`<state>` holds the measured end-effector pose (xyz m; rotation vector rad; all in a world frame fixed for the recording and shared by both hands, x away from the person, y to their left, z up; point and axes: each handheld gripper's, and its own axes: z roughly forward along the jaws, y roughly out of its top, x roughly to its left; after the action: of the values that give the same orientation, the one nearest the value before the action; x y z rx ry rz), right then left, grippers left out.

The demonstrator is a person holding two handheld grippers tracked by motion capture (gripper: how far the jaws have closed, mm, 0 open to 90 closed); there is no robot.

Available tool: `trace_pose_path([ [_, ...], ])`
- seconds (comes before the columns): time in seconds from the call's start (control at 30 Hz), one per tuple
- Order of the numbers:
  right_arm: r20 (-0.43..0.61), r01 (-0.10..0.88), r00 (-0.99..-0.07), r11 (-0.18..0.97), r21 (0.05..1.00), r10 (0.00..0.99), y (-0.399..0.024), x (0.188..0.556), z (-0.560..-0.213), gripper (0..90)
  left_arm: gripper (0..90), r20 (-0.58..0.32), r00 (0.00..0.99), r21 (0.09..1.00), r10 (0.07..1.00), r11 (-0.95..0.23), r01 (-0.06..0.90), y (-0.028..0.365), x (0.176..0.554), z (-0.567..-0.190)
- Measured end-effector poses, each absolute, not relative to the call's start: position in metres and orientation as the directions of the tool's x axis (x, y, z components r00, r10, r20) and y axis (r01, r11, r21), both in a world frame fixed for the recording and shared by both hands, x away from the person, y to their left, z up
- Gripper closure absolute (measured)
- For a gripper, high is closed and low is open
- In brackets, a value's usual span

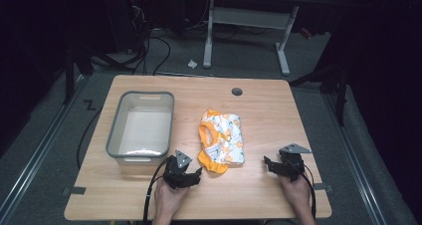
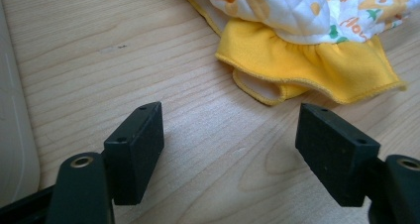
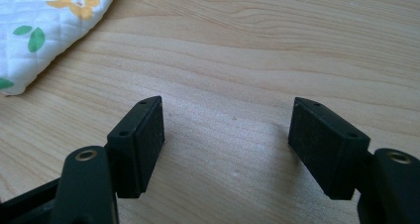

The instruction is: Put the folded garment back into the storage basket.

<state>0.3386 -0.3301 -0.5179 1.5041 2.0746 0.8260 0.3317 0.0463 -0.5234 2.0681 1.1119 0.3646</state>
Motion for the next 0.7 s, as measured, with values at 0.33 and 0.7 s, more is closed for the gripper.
trace_pose_path([
  [0.33,-0.009,0.686,-0.308,0.229,0.691,0.951,-0.33,0.338,-0.518,30.1,22.3,-0.147,0.597,0.735,0.789,-0.317,0.6,0.045,0.331,-0.517],
  [0.7,-0.009,0.686,-0.309,0.229,0.691,0.951,-0.33,0.338,-0.518,30.0,22.3,-0.156,0.612,0.747,0.775,-0.313,0.587,0.038,0.331,-0.507],
])
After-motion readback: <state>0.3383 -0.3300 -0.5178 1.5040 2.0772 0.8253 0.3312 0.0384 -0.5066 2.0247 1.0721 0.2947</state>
